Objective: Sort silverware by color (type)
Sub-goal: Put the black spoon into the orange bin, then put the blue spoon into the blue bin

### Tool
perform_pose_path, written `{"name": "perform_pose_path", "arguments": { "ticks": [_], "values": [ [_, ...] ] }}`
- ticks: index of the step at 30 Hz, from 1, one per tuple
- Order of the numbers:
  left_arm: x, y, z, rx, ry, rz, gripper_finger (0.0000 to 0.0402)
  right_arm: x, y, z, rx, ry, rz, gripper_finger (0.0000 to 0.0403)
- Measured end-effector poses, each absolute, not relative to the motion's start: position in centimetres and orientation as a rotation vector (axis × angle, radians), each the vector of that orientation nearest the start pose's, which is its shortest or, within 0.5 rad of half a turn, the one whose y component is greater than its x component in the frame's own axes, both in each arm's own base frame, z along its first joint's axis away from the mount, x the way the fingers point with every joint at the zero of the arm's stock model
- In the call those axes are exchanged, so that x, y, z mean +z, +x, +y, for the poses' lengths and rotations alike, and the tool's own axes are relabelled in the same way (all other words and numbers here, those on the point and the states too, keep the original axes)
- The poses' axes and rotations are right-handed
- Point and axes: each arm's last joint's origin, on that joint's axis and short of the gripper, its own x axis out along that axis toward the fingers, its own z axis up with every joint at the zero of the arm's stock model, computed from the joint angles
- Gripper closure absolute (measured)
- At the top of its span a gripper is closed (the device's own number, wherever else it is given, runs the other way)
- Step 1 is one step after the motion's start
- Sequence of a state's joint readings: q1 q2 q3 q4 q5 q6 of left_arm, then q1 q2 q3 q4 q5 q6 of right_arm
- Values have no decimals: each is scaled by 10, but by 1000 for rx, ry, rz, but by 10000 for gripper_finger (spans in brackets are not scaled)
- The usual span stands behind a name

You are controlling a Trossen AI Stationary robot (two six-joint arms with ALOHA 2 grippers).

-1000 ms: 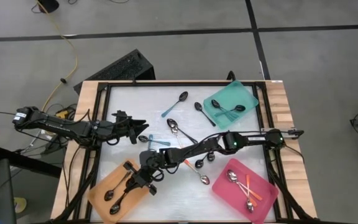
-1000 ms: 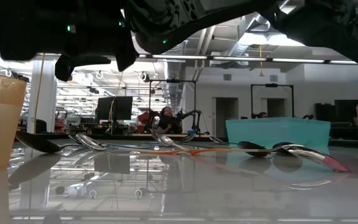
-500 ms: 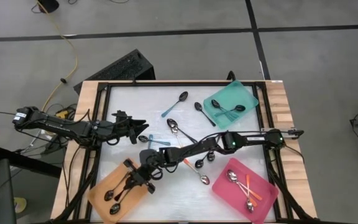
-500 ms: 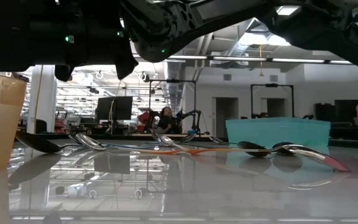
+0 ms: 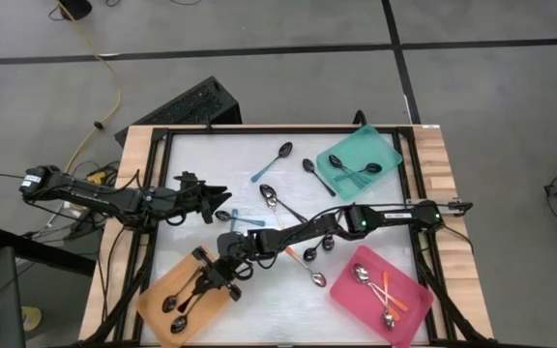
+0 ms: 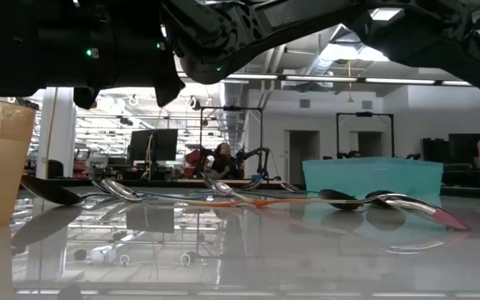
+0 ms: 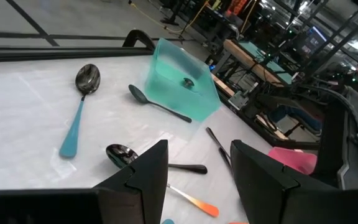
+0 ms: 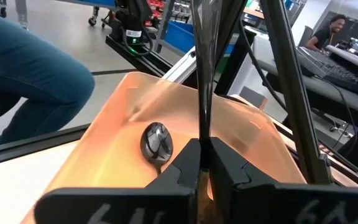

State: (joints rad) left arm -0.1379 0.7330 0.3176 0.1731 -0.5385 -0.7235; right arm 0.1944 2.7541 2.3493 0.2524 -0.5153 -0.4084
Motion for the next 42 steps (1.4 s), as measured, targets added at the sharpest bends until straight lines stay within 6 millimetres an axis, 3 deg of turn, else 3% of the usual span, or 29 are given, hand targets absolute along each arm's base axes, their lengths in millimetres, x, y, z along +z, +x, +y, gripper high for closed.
{"name": "perform_pose_path", "arguments": {
  "ticks": [6,17,34,38,42],
  "values": [
    [214,163,-8,462,-630,75,245,147,591,129,713,-354,23,361],
    [214,163,-8,462,-623,80,245,146,592,125,704,-325,42,309],
    [215,162,-7,474,-578,71,245,144,591,122,684,-320,133,307],
    [226,161,-7,460,-555,28,245,145,591,120,667,-319,152,307],
    [246,155,-6,438,-510,-34,245,159,589,115,652,-326,163,307]
  ]
}}
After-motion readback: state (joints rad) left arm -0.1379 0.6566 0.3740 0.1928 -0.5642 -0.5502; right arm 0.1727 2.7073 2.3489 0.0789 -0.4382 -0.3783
